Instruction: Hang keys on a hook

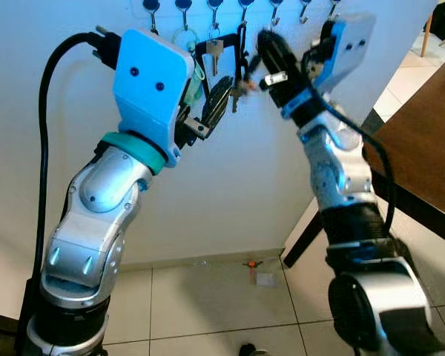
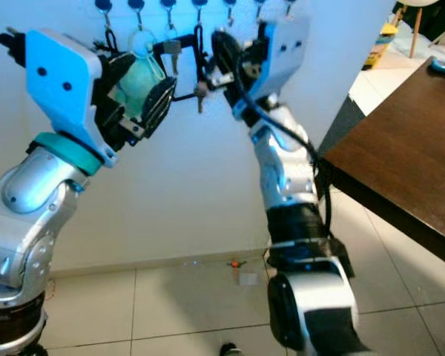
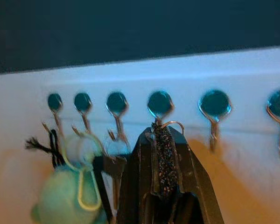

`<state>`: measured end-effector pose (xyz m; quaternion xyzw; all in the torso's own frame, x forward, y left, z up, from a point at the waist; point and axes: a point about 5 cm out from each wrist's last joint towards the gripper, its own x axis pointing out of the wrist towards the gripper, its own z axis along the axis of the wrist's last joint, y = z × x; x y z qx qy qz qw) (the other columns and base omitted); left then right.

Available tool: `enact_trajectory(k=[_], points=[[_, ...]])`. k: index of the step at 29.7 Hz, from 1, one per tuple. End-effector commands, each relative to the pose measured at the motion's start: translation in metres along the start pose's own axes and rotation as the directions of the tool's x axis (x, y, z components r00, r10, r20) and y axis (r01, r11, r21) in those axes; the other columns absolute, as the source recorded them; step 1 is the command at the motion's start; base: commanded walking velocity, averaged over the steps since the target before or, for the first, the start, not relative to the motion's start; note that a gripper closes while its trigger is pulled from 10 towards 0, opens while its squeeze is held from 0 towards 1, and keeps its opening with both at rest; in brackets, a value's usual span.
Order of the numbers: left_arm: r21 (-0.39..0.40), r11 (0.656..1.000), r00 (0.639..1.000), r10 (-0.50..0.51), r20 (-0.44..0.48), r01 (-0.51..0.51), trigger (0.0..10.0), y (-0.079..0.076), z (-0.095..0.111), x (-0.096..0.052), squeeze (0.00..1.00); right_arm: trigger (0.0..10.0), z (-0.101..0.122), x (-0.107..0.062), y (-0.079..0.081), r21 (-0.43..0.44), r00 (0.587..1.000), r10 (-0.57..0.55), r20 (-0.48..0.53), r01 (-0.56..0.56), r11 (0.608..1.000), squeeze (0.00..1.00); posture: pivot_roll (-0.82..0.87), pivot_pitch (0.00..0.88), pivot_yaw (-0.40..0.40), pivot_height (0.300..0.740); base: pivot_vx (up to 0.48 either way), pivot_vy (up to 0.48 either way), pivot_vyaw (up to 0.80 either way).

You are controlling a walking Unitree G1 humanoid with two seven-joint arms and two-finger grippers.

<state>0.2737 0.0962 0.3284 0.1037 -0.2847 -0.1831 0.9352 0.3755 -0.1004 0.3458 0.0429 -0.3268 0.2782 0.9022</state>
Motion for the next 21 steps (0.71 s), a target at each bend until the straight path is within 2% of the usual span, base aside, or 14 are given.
enact_trajectory(k=[1,7,14,21], points=[[0.001,1.000,1.000,0.003,-0.005,-0.003,10.0,-0.001,0.000,-0.002,0.00,10.0,0.001,0.002,-0.002,0.033,1.000,-0.006,0.016,0.006,0.999,0.00,0.02,0.131,0.082,0.740,0.000,0.000,0.00],[0.005,1.000,1.000,0.005,-0.006,-0.005,10.0,-0.001,0.000,-0.002,0.00,10.0,0.006,0.006,-0.005,0.058,0.999,-0.017,0.036,0.015,0.998,0.00,0.02,0.128,0.082,0.740,0.000,0.000,0.00],[0.005,1.000,1.000,0.003,-0.004,-0.003,10.0,-0.001,0.000,-0.002,0.00,10.0,0.004,0.002,-0.009,0.066,0.999,-0.031,0.029,0.029,0.997,0.00,0.02,0.125,0.086,0.740,0.000,0.000,0.00],[0.005,1.000,1.000,0.001,0.001,-0.001,10.0,-0.001,0.001,0.000,0.00,10.0,0.000,0.001,-0.017,0.118,0.998,-0.055,0.019,0.052,0.992,0.00,0.02,0.118,0.086,0.740,0.000,0.000,0.00]])
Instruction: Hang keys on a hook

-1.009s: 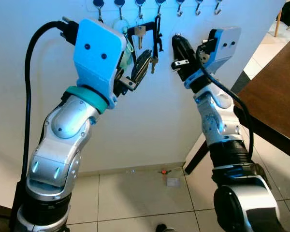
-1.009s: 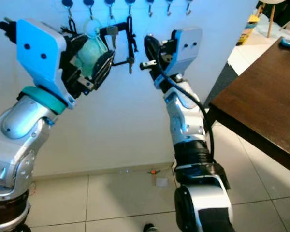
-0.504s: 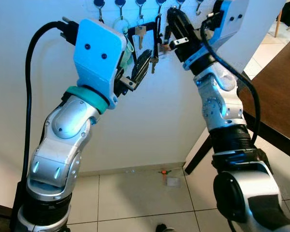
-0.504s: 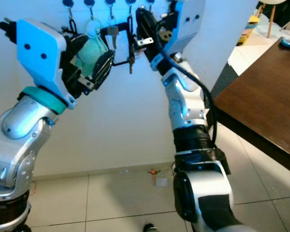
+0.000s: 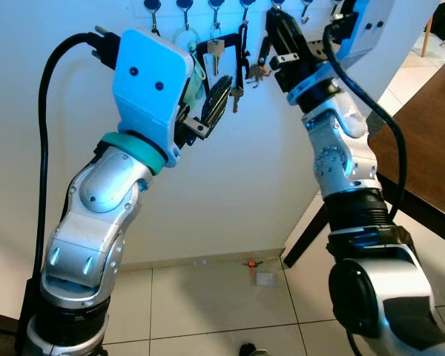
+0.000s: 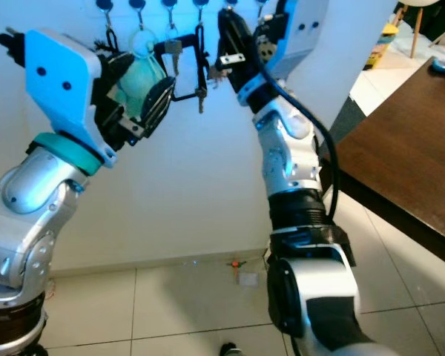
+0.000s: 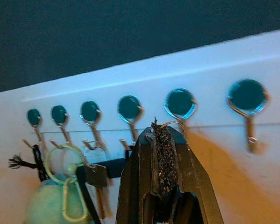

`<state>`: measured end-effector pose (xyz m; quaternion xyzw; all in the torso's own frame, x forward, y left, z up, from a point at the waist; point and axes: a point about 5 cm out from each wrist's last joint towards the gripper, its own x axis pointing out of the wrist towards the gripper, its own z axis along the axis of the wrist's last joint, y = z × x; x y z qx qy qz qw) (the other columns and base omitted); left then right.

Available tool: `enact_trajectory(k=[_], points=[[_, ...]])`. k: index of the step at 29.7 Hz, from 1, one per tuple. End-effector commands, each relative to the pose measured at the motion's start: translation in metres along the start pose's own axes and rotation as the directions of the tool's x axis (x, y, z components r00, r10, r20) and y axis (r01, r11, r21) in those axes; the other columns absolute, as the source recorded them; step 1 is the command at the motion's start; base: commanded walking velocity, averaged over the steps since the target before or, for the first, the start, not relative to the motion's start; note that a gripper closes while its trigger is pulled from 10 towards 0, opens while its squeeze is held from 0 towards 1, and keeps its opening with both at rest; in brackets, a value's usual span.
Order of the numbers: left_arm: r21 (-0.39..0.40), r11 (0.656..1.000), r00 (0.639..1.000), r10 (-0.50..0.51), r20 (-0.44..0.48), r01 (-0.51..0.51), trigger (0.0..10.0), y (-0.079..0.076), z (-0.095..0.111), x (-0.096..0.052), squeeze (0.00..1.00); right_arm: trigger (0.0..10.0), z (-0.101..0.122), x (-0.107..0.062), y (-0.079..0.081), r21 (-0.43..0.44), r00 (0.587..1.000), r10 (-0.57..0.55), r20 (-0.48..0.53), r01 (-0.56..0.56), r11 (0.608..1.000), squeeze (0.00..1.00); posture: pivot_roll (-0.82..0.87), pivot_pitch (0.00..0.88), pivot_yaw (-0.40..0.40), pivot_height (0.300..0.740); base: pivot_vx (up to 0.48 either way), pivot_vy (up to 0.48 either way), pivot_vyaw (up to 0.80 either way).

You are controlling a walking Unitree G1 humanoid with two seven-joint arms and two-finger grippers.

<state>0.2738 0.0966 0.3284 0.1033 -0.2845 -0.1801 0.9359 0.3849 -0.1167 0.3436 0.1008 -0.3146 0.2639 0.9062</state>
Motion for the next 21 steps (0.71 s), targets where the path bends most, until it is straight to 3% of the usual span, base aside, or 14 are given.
enact_trajectory(k=[1,21], points=[[0.004,1.000,1.000,-0.005,0.003,0.005,10.0,-0.0014,0.0009,-0.0004,0.00,10.0,0.0026,0.0045,0.0020,0.023,1.000,0.013,0.010,-0.013,1.000,0.00,0.02,0.118,0.086,0.740,0.000,0.000,0.00],[0.009,1.000,1.000,0.001,0.001,-0.001,10.0,-0.0003,0.0012,-0.0018,0.00,10.0,0.0023,0.0108,0.0048,0.033,0.999,0.039,0.005,-0.039,0.999,0.00,0.02,0.120,0.081,0.740,0.000,0.000,0.00]])
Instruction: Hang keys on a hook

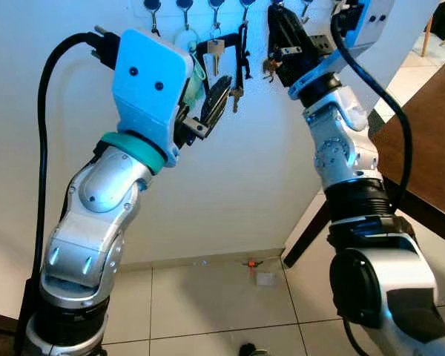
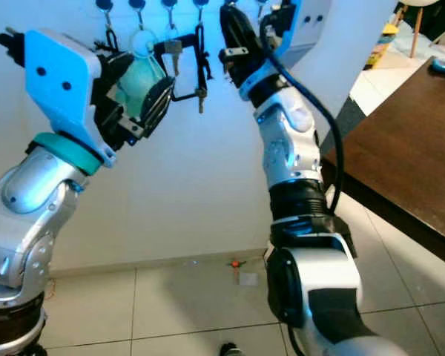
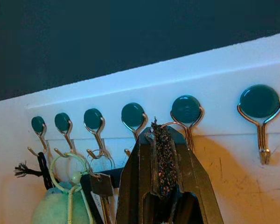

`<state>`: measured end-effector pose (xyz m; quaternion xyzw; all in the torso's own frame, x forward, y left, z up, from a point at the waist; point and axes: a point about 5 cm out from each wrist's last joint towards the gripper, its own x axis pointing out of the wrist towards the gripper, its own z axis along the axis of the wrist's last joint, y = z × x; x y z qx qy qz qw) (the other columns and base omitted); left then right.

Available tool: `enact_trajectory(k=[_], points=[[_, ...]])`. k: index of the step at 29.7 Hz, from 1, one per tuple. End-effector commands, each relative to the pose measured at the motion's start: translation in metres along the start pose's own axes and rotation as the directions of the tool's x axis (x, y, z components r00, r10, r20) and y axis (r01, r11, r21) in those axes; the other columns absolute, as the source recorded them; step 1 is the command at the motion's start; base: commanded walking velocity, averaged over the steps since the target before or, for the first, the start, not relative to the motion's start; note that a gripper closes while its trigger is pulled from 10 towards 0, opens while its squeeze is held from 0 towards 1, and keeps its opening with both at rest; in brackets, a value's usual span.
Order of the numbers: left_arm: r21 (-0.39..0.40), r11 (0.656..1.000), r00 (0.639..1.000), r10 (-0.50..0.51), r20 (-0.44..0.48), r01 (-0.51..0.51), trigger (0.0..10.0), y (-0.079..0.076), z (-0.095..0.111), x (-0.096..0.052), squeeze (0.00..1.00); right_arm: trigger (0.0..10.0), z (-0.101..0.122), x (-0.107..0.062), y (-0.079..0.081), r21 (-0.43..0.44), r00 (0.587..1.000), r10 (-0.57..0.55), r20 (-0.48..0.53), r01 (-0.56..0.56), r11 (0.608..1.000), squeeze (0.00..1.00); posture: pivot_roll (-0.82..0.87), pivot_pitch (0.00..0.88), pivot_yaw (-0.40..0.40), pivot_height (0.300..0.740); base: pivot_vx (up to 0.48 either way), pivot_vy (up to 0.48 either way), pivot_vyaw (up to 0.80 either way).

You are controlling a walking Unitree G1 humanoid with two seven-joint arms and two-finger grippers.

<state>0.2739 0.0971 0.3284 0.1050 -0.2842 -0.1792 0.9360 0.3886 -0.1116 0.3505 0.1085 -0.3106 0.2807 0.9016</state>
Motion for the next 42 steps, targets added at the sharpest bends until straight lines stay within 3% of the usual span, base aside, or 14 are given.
enact_trajectory(k=[1,21,32,42], points=[[0.005,1.000,1.000,0.000,0.003,0.000,10.0,-0.001,0.001,-0.002,0.00,10.0,-0.001,0.002,0.003,0.010,1.000,0.015,0.003,-0.015,1.000,0.00,0.02,0.120,0.081,0.740,0.000,0.000,0.00],[0.006,1.000,1.000,0.006,0.003,-0.006,10.0,0.000,0.002,-0.002,0.00,10.0,-0.007,0.001,-0.002,0.052,0.999,-0.028,-0.020,0.029,0.998,0.00,0.02,0.128,0.079,0.740,0.000,0.000,0.00],[0.003,1.000,1.000,0.004,0.000,-0.004,10.0,0.000,0.001,-0.001,0.00,10.0,-0.004,0.002,0.006,-0.019,0.999,0.050,-0.008,-0.050,0.999,0.00,0.02,0.131,0.082,0.740,0.000,0.000,0.00],[0.004,1.000,1.000,0.005,-0.002,-0.005,10.0,0.000,0.001,-0.001,0.00,10.0,-0.006,-0.002,0.008,-0.022,0.999,0.051,-0.005,-0.051,0.998,0.00,0.02,0.134,0.083,0.740,0.000,0.000,0.00]])
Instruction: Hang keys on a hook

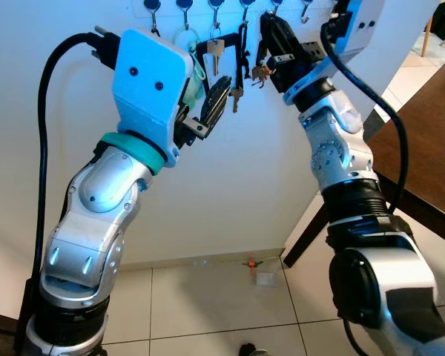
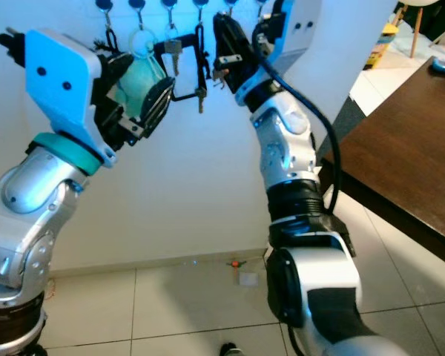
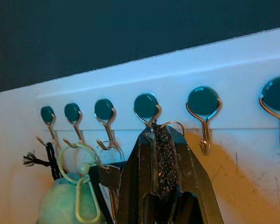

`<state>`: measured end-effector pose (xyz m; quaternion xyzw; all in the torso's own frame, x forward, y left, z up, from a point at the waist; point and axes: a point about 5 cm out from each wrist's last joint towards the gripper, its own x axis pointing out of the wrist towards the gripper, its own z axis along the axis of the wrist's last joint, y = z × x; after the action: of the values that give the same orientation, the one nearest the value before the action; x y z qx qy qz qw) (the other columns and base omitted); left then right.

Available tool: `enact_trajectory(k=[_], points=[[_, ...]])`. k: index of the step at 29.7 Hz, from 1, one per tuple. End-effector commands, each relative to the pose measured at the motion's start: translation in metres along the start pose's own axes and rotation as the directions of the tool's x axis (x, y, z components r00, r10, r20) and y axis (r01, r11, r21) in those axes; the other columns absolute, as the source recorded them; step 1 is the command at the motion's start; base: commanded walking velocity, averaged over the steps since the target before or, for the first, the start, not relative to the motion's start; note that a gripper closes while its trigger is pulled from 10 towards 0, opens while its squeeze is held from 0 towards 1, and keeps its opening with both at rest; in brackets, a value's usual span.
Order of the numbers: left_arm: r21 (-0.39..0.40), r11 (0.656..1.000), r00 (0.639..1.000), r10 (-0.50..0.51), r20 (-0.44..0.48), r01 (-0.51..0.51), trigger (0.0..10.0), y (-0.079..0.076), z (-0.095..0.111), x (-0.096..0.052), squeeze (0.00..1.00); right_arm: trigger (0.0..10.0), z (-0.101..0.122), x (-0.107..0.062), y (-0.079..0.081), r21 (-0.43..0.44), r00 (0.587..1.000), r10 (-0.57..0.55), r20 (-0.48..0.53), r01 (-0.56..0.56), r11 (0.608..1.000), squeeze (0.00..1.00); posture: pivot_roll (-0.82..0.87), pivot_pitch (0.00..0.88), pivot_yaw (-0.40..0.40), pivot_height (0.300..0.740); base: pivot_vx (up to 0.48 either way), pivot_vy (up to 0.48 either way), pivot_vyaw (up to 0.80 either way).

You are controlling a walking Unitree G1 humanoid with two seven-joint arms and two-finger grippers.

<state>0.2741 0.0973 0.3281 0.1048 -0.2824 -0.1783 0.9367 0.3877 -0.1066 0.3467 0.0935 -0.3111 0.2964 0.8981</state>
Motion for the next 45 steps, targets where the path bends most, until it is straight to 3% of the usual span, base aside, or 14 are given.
enact_trajectory(k=[1,45], points=[[0.004,1.000,1.000,0.003,0.002,-0.003,10.0,0.000,0.002,-0.001,0.00,10.0,-0.003,-0.003,0.003,-0.004,1.000,0.006,0.002,-0.006,1.000,0.00,0.02,0.134,0.083,0.740,0.000,0.000,0.00],[0.002,1.000,1.000,0.001,0.000,-0.001,10.0,0.000,0.001,-0.001,0.00,10.0,0.005,-0.006,-0.007,0.010,0.999,-0.023,0.022,0.023,1.000,0.00,0.02,0.136,0.088,0.740,0.000,0.000,0.00]])
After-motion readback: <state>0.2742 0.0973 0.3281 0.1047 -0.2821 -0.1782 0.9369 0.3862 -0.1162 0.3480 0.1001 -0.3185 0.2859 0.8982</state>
